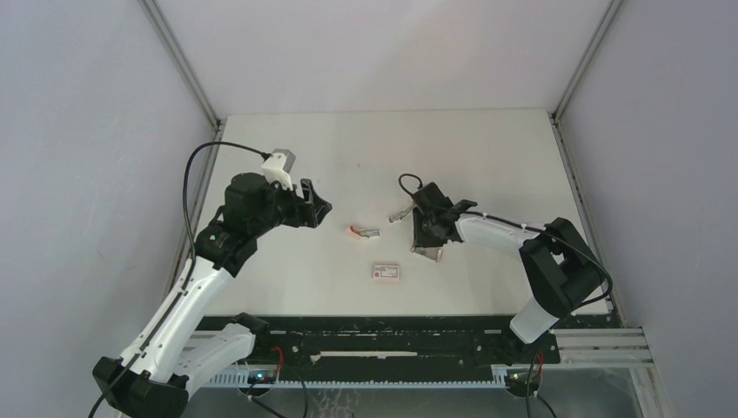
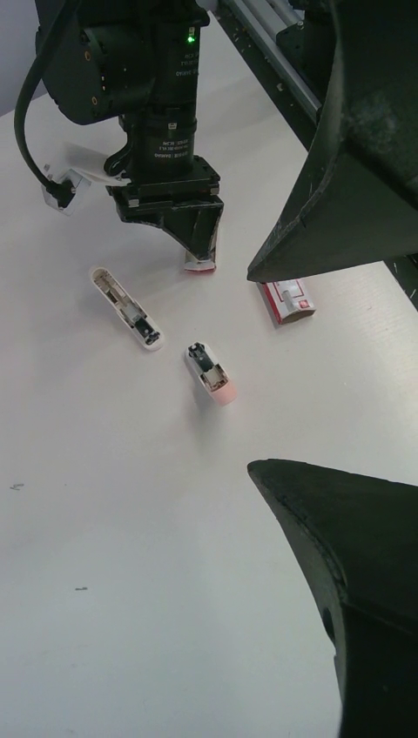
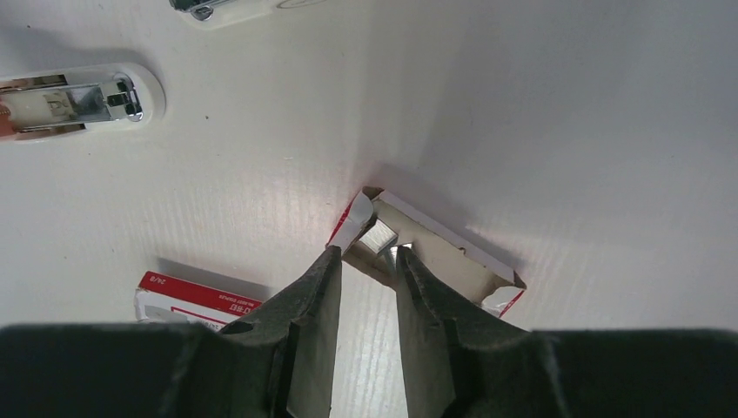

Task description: Load the staples into the stapler

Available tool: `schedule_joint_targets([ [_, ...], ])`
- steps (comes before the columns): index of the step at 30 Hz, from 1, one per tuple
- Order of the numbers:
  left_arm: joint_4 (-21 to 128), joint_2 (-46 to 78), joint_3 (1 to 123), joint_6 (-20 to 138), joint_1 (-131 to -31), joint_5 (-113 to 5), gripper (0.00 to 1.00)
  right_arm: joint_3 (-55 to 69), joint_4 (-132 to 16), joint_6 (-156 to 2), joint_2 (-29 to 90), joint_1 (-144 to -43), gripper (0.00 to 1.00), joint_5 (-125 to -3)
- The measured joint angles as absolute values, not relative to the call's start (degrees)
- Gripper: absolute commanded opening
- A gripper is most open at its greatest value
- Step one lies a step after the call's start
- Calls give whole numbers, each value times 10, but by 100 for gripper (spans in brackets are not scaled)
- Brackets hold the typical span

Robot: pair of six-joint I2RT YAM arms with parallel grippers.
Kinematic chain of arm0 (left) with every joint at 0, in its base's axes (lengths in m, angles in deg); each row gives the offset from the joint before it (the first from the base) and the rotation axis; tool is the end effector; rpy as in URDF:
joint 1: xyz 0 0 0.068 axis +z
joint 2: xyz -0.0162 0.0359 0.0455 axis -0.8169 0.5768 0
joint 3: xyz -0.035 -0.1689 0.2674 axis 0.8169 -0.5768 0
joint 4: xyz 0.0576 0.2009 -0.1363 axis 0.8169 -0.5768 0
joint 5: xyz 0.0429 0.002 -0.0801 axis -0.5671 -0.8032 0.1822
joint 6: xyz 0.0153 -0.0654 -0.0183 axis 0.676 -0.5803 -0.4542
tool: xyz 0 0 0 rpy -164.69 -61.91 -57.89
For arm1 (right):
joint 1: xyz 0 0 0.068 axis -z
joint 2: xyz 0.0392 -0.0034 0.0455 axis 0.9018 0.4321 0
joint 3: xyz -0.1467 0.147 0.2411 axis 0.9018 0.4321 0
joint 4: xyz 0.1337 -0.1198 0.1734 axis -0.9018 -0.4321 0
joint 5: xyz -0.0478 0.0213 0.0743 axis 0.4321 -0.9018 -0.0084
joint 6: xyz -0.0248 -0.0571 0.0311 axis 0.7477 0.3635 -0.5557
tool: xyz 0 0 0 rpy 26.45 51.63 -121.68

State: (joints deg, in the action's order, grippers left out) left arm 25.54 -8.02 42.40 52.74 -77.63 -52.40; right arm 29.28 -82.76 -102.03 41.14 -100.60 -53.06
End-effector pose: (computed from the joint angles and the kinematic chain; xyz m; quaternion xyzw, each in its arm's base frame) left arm 0.1572 -0.0770 0.3676 0.0871 0.8348 -0.2549 0.4802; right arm 0.2503 0.1793 0.2090 -0.0291 0.9729 0.1053 0.2037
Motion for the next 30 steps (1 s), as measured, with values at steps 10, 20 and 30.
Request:
schedule_joint_targets([
  [10,251,-77,424,528,-776,-525,79,293,-828,-1063,423,-1013,29,-523],
  [20,251,-77,424,528,-776,-527,79,293,-828,-1076,427,-1016,30,-517],
  [30,251,-77,424,528,-776,-529,79,293,-828,-1083,433,-1023,30,-505],
])
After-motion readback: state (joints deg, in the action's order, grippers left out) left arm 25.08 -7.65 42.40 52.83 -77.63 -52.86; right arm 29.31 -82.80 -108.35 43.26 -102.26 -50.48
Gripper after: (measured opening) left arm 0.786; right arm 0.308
